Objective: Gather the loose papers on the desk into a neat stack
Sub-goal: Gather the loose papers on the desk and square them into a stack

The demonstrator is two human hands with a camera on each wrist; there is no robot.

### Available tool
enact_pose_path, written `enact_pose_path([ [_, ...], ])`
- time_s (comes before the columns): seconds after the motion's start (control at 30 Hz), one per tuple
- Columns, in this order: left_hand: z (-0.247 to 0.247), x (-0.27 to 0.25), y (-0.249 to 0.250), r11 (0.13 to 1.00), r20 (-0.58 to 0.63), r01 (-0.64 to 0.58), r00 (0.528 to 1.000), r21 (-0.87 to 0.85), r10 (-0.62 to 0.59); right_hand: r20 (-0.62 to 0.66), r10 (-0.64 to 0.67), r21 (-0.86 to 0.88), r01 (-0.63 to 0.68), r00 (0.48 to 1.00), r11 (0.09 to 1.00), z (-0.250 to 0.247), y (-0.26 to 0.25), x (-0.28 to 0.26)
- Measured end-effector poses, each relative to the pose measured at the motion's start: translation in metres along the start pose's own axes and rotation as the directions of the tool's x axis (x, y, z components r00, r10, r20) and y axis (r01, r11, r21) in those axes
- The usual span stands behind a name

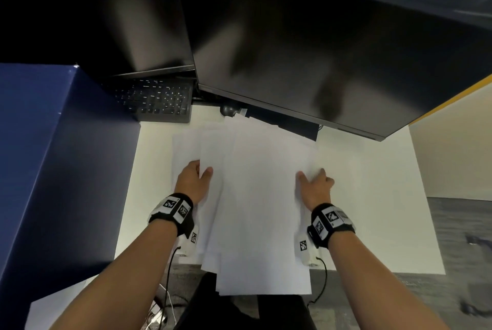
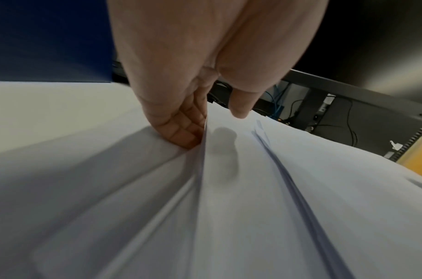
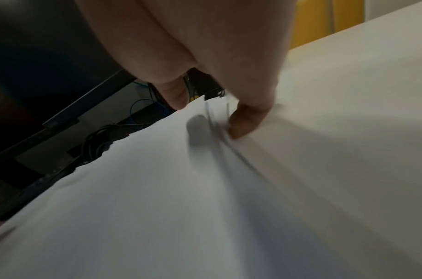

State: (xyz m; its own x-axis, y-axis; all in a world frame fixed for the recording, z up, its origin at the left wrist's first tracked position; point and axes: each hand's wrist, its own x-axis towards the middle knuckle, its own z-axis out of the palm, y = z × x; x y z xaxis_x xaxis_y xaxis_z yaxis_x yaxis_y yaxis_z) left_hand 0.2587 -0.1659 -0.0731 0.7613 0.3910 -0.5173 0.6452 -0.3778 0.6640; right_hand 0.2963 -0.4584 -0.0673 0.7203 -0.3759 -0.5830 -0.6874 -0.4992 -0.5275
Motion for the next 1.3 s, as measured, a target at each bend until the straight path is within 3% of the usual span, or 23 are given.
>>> enact_pose_path([
  [0.2, 0.015, 0.02, 0.026, 0.991, 0.045, -0.067, 0.997, 0.12, 0.062, 0.046, 0.075, 0.397, -0.087, 0.996, 0.914, 0.003, -0.032, 0.032],
  [0.37, -0.004, 0.02, 0.018, 0.992, 0.008, -0.052, 0.999, 0.115, 0.052, 0.056, -0.039, 0.385, 0.014, 0.998, 0.923, -0.011, -0.023, 0.042],
  [0.43, -0.013, 0.015, 0.009, 0.973, 0.056, -0.037, 0.998, 0.227, 0.025, 0.119, -0.044, 0.396, -0.007, 0.992, 0.918, -0.017, -0.009, 0.041],
  [0.47, -0.015, 0.012, 0.004, 0.954, 0.084, -0.046, 0.996, 0.295, 0.021, 0.15, -0.056, 0.349, 0.0, 0.987, 0.937, -0.018, -0.003, 0.039],
  [0.53, -0.011, 0.004, 0.0, 0.932, 0.113, -0.052, 0.994, 0.358, 0.012, 0.175, -0.159, 0.06, 0.15, 0.972, 0.987, -0.015, 0.006, 0.035],
  [0.6, -0.002, -0.002, 0.001, 0.937, 0.115, -0.057, 0.993, 0.344, 0.018, 0.139, -0.253, -0.177, 0.276, 0.957, 0.945, -0.005, 0.007, 0.034],
  [0.7, 0.014, 0.0, 0.014, 0.943, 0.148, -0.082, 0.988, 0.321, 0.036, 0.068, -0.298, -0.195, 0.305, 0.952, 0.932, 0.009, -0.011, 0.035],
  [0.87, 0.004, -0.004, 0.019, 0.956, 0.12, -0.07, 0.992, 0.283, 0.037, 0.105, -0.278, -0.168, 0.293, 0.955, 0.941, -0.002, -0.023, 0.03],
  [1.03, -0.002, -0.039, -0.025, 0.804, 0.244, -0.083, 0.967, 0.588, -0.078, 0.215, -0.214, -0.478, 0.294, 0.953, 0.828, -0.004, 0.03, -0.005],
  [1.17, 0.016, -0.06, -0.036, 0.801, 0.333, -0.07, 0.928, 0.594, -0.166, 0.27, -0.218, -0.584, 0.34, 0.938, 0.737, 0.016, 0.042, -0.039],
  [1.23, 0.008, -0.065, -0.036, 0.813, 0.35, -0.066, 0.92, 0.579, -0.175, 0.27, -0.166, -0.554, 0.294, 0.949, 0.779, 0.009, 0.043, -0.041],
  [1.3, -0.013, -0.055, -0.038, 0.857, 0.233, 0.009, 0.961, 0.516, -0.15, 0.223, -0.133, -0.459, 0.225, 0.966, 0.86, -0.005, 0.039, -0.034],
])
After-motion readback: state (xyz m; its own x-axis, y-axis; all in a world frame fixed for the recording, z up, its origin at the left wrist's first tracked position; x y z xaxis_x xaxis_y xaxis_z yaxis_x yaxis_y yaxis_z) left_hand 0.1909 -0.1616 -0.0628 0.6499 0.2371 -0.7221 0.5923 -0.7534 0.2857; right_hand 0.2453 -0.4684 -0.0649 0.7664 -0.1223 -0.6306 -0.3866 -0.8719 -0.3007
